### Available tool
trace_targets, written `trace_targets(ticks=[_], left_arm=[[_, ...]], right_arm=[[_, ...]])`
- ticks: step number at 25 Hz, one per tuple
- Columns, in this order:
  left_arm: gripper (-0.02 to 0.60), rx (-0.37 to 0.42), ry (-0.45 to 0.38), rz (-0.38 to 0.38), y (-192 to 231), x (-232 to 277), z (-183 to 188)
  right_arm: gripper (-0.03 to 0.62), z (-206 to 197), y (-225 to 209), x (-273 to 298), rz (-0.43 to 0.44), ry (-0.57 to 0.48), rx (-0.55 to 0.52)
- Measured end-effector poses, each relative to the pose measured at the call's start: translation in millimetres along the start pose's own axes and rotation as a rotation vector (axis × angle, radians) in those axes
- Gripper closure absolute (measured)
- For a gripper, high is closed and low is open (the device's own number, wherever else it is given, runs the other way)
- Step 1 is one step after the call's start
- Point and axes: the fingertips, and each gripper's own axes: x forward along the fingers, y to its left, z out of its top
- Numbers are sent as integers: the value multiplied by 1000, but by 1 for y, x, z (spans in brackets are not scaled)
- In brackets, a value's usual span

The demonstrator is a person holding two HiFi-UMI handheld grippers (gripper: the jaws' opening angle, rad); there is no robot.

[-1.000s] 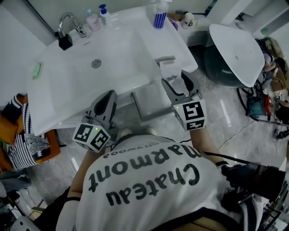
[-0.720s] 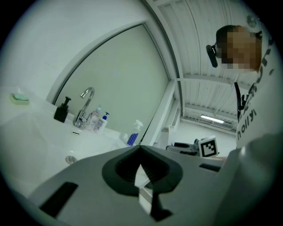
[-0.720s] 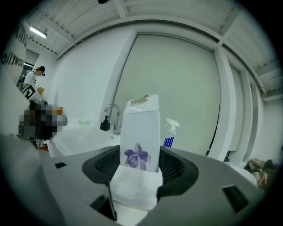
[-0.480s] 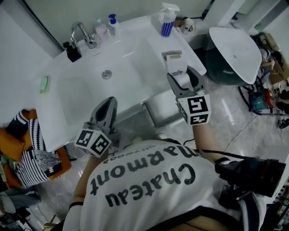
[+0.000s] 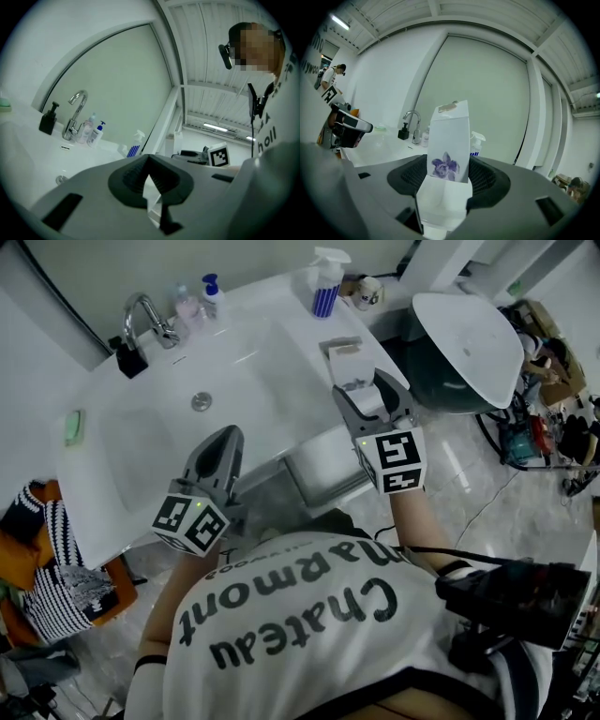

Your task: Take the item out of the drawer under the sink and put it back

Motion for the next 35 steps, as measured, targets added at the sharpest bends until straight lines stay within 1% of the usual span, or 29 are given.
trace_targets(ticks=[2, 5, 10, 13, 20, 25, 30, 35], left_arm=[[574, 2, 6, 1, -6, 8, -3], [574, 4, -2, 24, -10, 19, -7], [574, -50, -15, 90, -18, 42, -20], [574, -64, -16, 116, -26, 58, -26], [574, -96, -49, 193, -39, 81, -33], [574, -100, -52, 252, -41, 86, -43], [574, -96, -54, 305, -40, 84, -48], [574, -89, -57, 333, -38, 82, -49]], right_arm=[[313, -2, -8, 2, 8, 1, -12], [313, -8, -17, 9, 44, 2, -28], [313, -22, -37, 19, 102, 7, -21], [313, -30, -49, 24, 138, 13, -22], [313, -52, -73, 33, 204, 32, -13], [313, -65, -76, 42, 257, 45, -34], [313, -83, -75, 53, 296, 85, -39], [313, -100, -70, 62, 323, 137, -41]])
